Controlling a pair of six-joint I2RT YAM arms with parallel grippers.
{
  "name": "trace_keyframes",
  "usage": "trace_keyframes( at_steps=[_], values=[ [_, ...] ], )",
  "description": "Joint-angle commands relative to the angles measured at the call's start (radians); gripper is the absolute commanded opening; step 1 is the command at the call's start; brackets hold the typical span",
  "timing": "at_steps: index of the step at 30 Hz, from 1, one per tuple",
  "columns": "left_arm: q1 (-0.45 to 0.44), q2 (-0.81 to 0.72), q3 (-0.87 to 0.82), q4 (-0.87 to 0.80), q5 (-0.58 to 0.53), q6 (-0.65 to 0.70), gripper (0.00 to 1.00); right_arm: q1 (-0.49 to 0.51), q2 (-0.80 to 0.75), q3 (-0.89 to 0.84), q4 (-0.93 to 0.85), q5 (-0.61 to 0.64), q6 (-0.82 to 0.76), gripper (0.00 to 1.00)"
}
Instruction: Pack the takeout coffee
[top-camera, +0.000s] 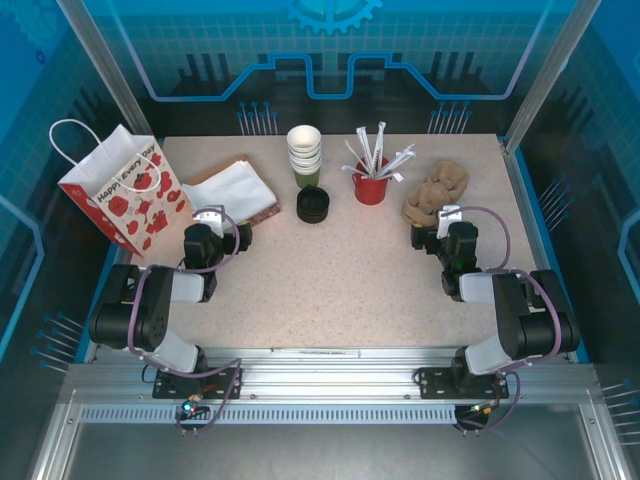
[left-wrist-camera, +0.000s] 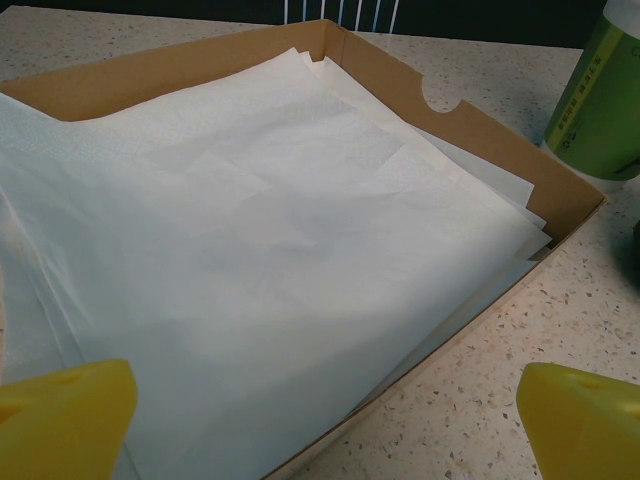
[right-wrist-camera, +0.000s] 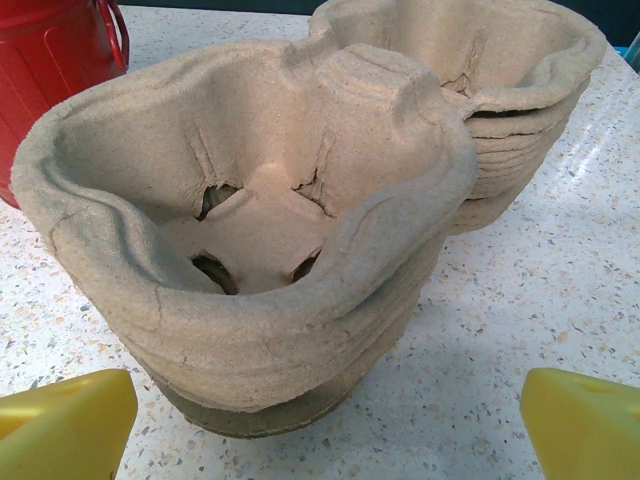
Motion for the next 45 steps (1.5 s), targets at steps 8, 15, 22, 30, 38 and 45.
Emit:
trace_keyframes(
  at_steps=[8, 15, 22, 30, 38, 45],
  values=[
    [0.007, -0.008, -0.013, 0.058, 0.008, 0.011, 0.99, 0.014, -0.001, 0.014, 0.03, 0.015, -0.01, 1.0],
    [0.006, -0.229, -0.008, -0.138, -0.043, -0.01, 0.99, 0.063, -0.194, 0.062, -0.218, 0.228, 0.038, 1.0],
    [0.006, -0.438, 0.175, -0.597, -0.012, -0.246, 0.99, 0.048, -0.485, 0.12, -0.557, 0.3, 0.259, 1.0],
    [-0.105, -0.474, 0.334, -0.833, 0.074, -0.32, 0.98, 0.175, -0.616, 0.255, -0.757, 0.169, 0.224, 0.99],
    [-0.253, -0.369, 0.502, -0.973, 0.069, -0.278, 0.94, 0.38, -0.558, 0.418, -0.863, 0.112, 0.162, 0.97],
    [-0.307, -0.233, 0.638, -1.051, 0.088, -0.255, 0.9, 0.513, -0.416, 0.578, -0.97, 0.034, 0.14, 0.97]
  ],
)
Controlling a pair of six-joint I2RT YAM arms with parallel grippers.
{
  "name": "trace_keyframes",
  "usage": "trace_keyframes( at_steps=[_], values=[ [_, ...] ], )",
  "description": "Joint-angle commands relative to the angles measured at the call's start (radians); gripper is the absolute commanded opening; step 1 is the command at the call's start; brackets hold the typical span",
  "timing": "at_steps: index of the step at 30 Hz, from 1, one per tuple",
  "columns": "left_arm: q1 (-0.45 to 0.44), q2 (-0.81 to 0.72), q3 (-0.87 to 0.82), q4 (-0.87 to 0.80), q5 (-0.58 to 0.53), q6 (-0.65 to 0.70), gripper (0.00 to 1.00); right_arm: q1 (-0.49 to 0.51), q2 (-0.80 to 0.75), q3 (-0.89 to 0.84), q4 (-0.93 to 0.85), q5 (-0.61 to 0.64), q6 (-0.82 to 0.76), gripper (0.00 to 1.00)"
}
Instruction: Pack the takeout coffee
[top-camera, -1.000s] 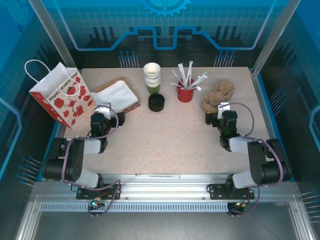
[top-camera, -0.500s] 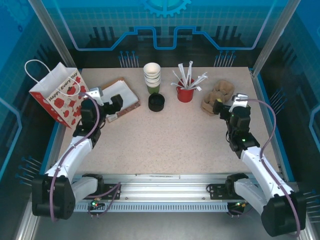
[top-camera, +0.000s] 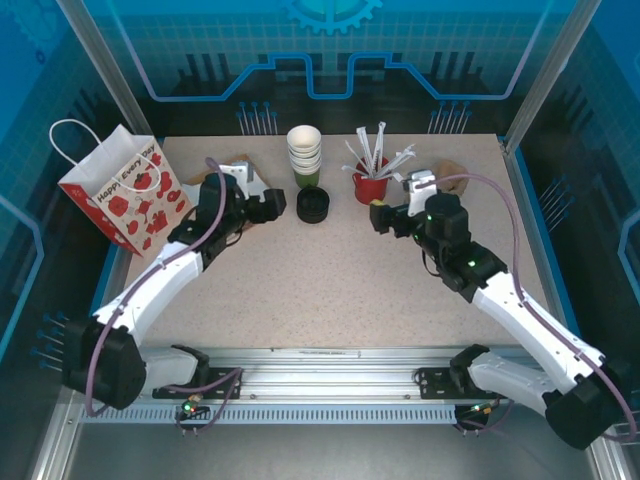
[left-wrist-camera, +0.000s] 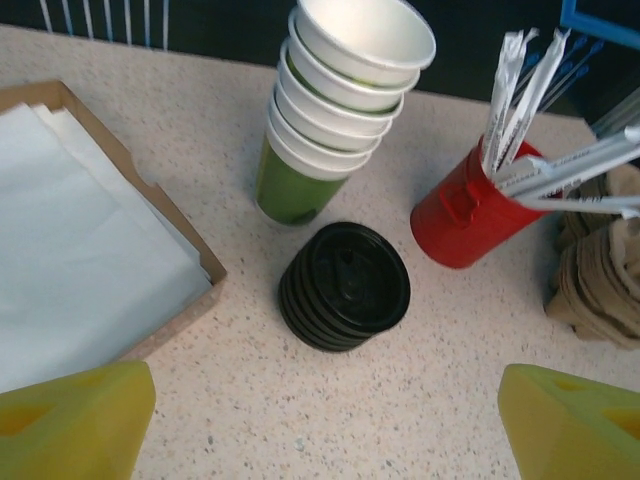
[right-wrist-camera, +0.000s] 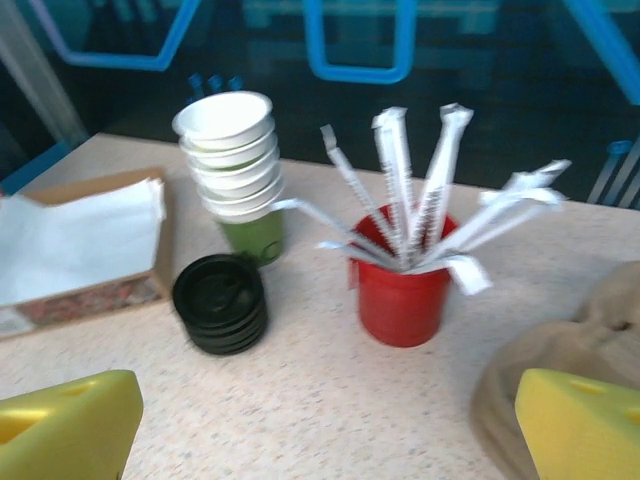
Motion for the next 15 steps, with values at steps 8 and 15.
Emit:
trace_keyframes(
  at_steps=[8, 15],
  values=[
    [-0.059, 0.29, 0.299, -0.146, 0.092, 0.025, 0.81, 0.116, 0.185, 0.214, -0.21, -0.073, -0.048, 0.97],
    [-0.045, 0.417, 0.489, -0.201, 0.051, 0.029, 0.71, 0.082, 0.233, 0.262, -0.216, -0.085, -0.061, 0.96]
  ],
)
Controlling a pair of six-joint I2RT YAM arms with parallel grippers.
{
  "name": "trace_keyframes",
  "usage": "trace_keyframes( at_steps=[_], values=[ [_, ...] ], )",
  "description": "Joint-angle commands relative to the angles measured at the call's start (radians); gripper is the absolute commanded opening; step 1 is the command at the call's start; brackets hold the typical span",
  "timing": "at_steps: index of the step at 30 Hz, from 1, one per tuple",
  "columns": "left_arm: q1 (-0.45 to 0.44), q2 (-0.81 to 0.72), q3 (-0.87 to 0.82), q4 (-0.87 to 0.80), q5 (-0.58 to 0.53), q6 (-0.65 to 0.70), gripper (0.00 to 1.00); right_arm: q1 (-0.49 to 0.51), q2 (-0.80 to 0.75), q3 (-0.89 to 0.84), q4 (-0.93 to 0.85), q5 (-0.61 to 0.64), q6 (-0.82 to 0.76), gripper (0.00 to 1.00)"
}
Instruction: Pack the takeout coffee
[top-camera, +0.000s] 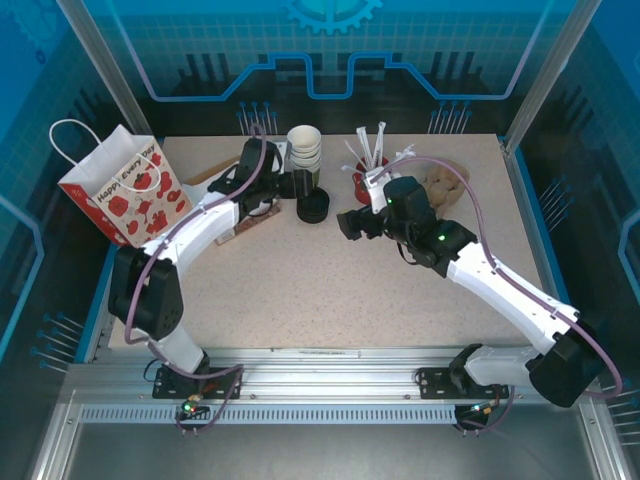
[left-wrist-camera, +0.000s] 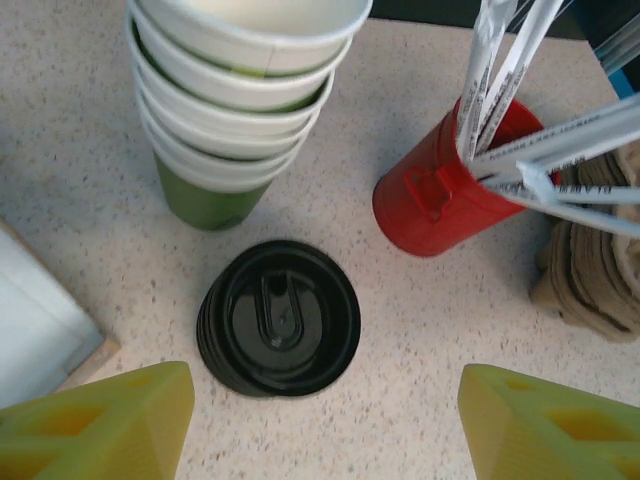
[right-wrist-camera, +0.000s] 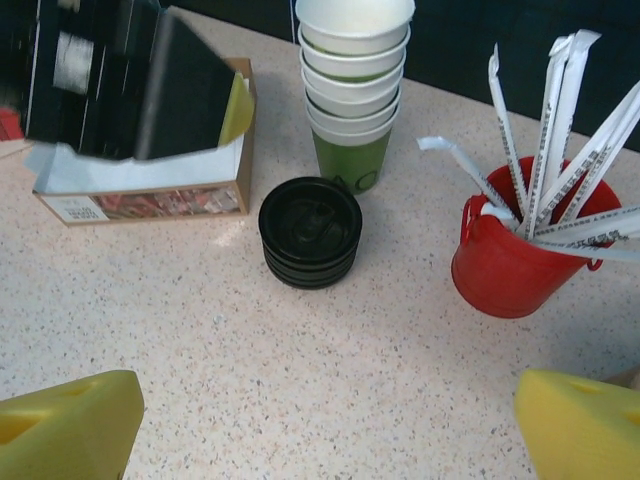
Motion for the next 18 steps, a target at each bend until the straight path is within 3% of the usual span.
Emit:
trace_keyframes(
  at_steps=[1, 10, 18],
  values=[
    [0.022, 0.019, 0.09, -0.046, -0.004, 0.011, 0.7, -0.027, 0.02, 0.065, -0.03, -0.025, -0.007, 0.96],
    [0.142, 0.207, 0.35, -0.121, 0.075, -0.028, 0.61, -0.035, 0.048, 0.077, -0.008, -0.05, 0.004, 0.95],
    [0.158, 0.391, 0.603, -0.229, 0.079, 0.009, 0.52, -0.029, 0.073, 0.105, -0.001, -0.068, 0.011, 0.95]
  ],
)
